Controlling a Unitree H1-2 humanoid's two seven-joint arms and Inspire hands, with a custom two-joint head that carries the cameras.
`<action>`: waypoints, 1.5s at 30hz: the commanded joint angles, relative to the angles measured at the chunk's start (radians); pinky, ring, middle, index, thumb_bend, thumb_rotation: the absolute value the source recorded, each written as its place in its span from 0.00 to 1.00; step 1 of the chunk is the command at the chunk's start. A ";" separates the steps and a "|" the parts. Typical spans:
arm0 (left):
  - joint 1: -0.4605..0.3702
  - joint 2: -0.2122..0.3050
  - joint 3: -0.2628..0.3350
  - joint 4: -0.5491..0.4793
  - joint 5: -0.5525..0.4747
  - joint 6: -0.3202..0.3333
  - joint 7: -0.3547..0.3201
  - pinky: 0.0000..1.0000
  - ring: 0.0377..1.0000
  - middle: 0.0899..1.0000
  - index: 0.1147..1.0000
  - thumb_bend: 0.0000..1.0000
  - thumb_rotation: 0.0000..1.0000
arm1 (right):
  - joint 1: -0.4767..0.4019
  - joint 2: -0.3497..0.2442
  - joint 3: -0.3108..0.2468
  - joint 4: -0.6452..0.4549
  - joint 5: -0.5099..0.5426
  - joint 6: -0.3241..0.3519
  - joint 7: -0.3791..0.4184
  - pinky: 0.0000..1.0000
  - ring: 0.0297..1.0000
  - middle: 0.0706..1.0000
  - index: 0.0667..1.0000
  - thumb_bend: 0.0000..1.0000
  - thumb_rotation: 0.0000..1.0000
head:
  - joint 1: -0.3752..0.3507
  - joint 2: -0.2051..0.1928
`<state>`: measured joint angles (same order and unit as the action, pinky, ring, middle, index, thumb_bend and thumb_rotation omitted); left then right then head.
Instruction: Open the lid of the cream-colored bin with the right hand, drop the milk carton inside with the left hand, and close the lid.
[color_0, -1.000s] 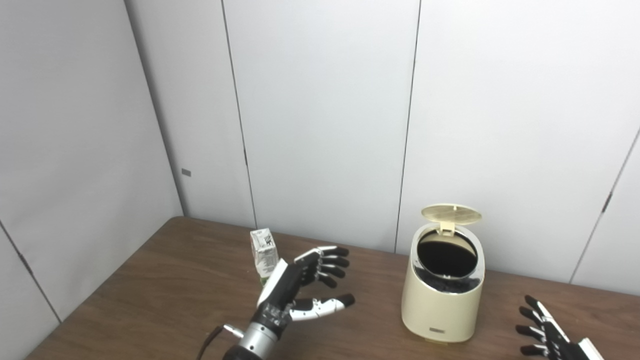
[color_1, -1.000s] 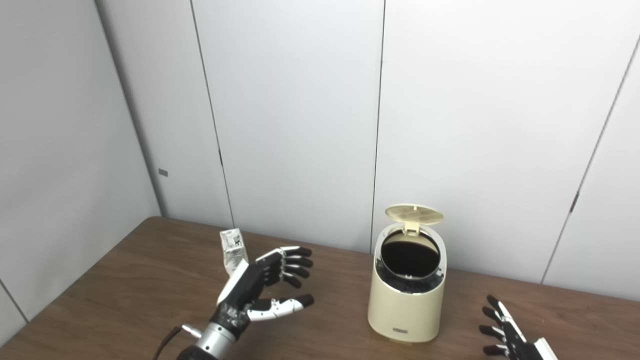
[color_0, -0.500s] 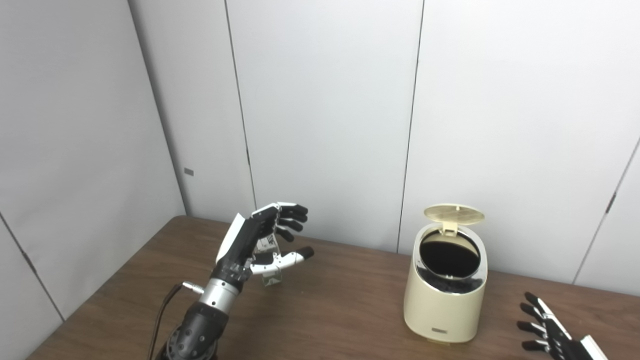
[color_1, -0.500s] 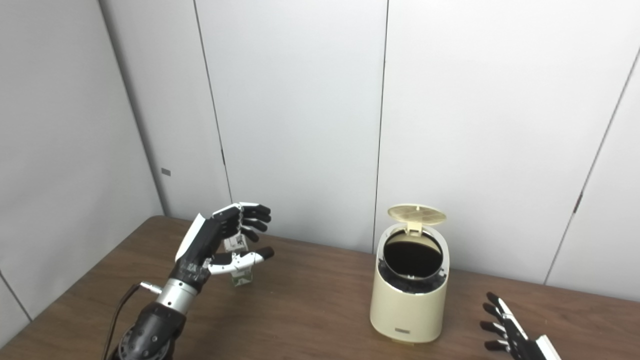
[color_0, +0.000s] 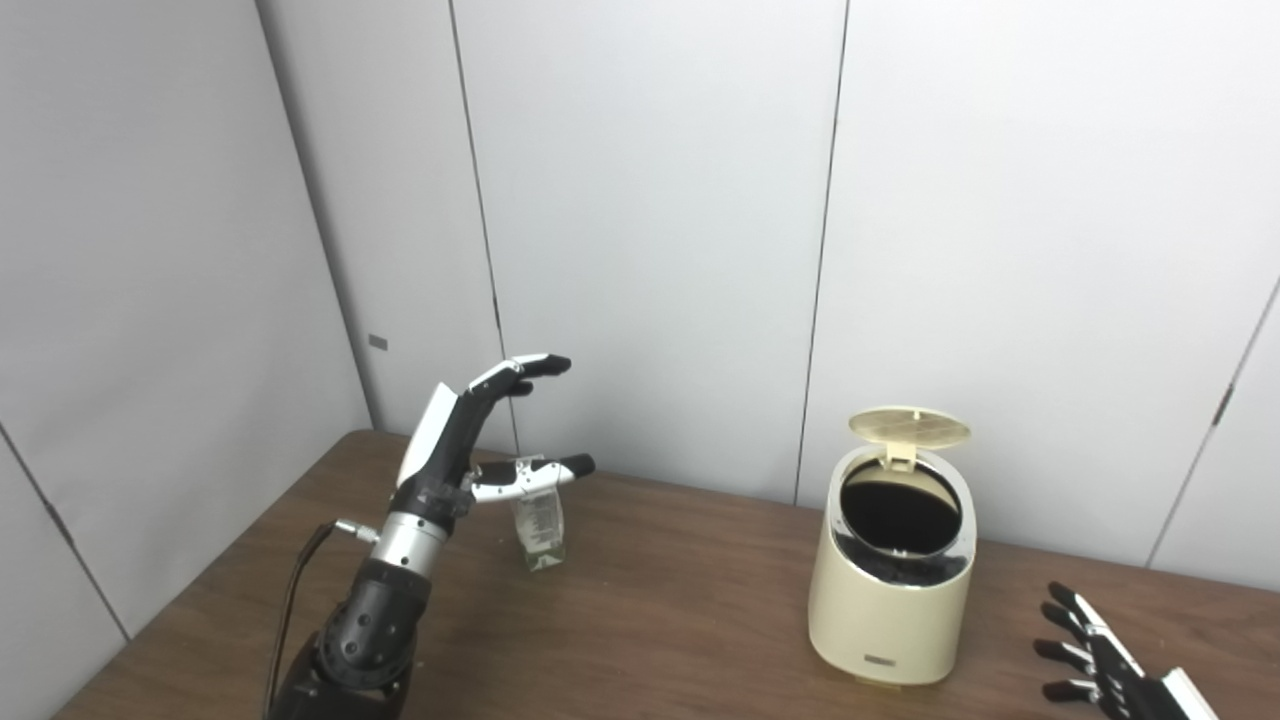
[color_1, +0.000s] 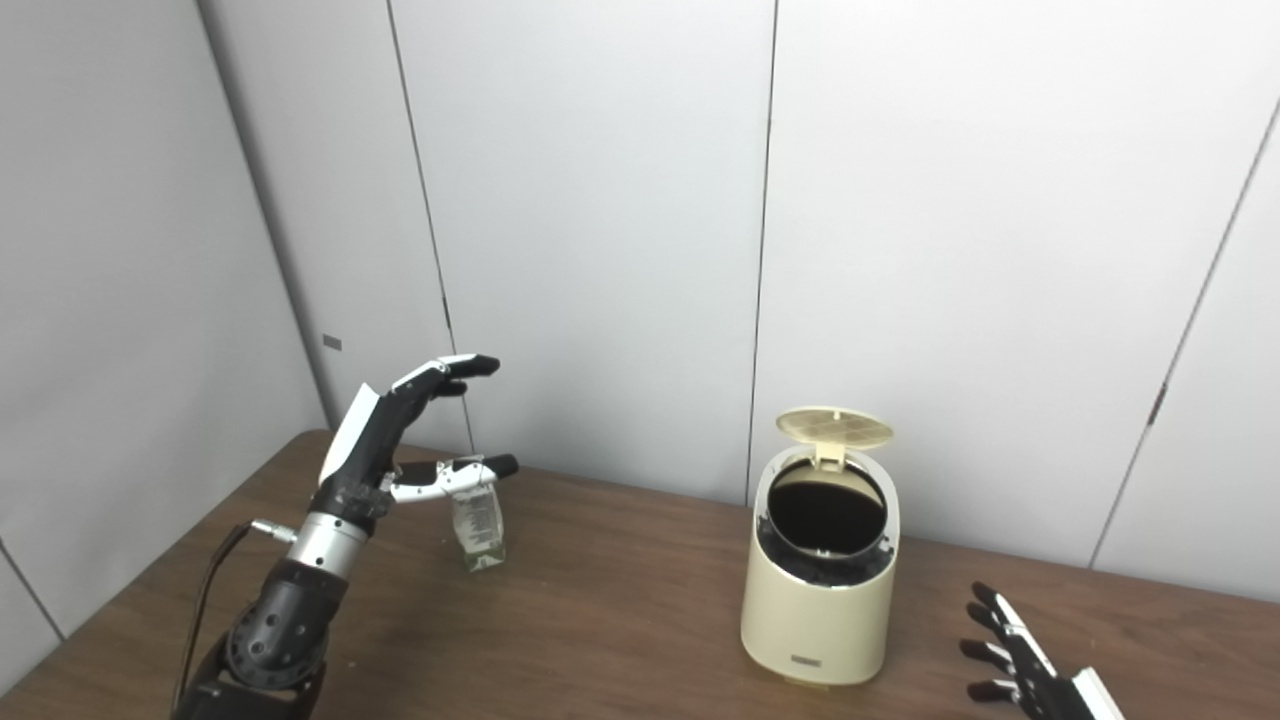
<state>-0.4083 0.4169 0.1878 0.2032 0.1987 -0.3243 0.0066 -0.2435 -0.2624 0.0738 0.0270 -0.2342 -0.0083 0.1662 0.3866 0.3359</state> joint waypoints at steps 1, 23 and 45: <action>-0.059 0.038 0.006 0.010 -0.008 -0.056 0.020 0.96 0.93 0.88 0.85 0.83 0.24 | -0.036 -0.016 -0.009 -0.045 0.012 -0.026 -0.002 0.69 0.84 0.93 0.96 0.78 0.15 | 0.001 0.000; -0.046 0.039 -0.009 0.198 -0.144 0.023 -0.054 0.94 0.98 0.99 1.00 0.93 0.24 | -0.029 -0.021 -0.012 -0.095 0.005 0.033 0.010 0.62 0.81 0.92 0.94 0.77 0.13 | -0.008 0.012; -0.046 -0.001 -0.028 0.379 -0.104 -0.008 0.039 0.93 0.95 0.98 1.00 0.93 0.30 | -0.003 -0.057 -0.007 -0.153 -0.017 0.058 0.031 0.69 0.82 0.92 0.94 0.78 0.11 | -0.018 0.034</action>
<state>-0.4221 0.3995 0.1563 0.5960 0.0991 -0.2984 0.0257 -0.2234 -0.2986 0.0747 -0.0955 -0.2489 0.0706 0.2043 0.3682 0.3712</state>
